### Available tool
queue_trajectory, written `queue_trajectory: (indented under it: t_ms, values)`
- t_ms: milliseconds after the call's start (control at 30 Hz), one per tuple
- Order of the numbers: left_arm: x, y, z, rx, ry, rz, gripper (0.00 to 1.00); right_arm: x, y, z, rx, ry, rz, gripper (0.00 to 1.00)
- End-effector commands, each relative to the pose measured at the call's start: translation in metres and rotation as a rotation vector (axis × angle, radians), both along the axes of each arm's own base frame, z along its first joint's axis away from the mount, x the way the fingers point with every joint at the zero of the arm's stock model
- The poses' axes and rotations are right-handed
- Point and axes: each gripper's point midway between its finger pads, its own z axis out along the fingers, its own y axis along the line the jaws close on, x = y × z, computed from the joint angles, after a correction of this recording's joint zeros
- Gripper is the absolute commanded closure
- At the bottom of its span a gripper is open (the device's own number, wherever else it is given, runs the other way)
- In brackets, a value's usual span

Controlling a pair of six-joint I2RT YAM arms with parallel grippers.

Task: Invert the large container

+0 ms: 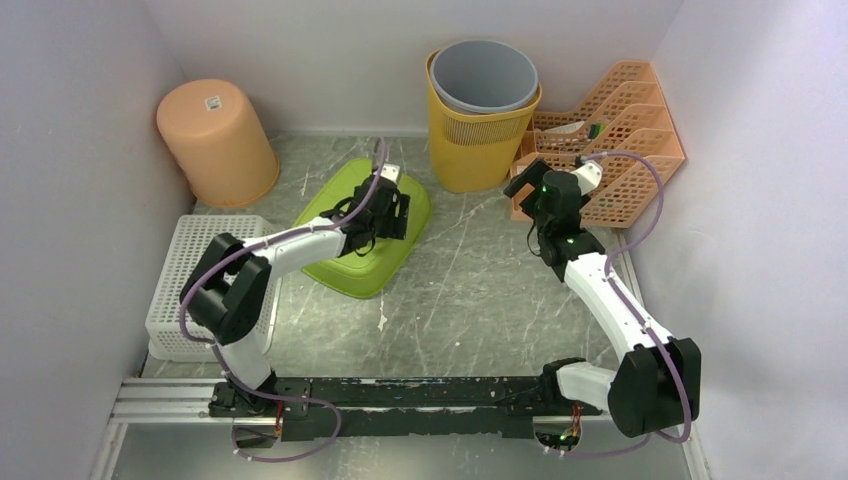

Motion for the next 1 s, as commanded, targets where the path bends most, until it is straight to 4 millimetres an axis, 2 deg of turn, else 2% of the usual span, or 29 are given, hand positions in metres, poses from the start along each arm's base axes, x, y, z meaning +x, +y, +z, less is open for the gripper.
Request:
queue_trajectory:
  t_ms: [0,200,400,567,667,800,967]
  values:
    - [0.020,0.032,-0.046,-0.010,0.125,0.118,0.16,-0.006,-0.014,-0.003,-0.022,0.011,-0.007,0.00]
    - [0.066,0.056,-0.055,0.047,0.122,0.210,0.16,-0.009,-0.033,-0.005,-0.034,0.012,-0.037,0.00]
    - [0.123,0.084,-0.045,0.061,0.076,0.260,0.16,-0.008,-0.043,-0.013,-0.024,0.025,-0.042,0.00]
    - [0.155,0.109,-0.037,0.059,0.046,0.315,0.16,-0.005,-0.045,-0.017,-0.016,0.030,-0.044,0.00]
    - [0.166,0.123,-0.038,0.052,0.044,0.337,0.16,-0.004,-0.045,-0.018,-0.016,0.033,-0.041,0.00]
    - [0.174,0.132,-0.034,0.073,0.010,0.336,0.15,-0.003,-0.044,-0.021,-0.011,0.038,-0.038,0.00]
    - [0.174,0.129,-0.014,0.067,-0.034,0.298,0.12,0.000,-0.042,-0.030,-0.003,0.055,-0.031,0.00]
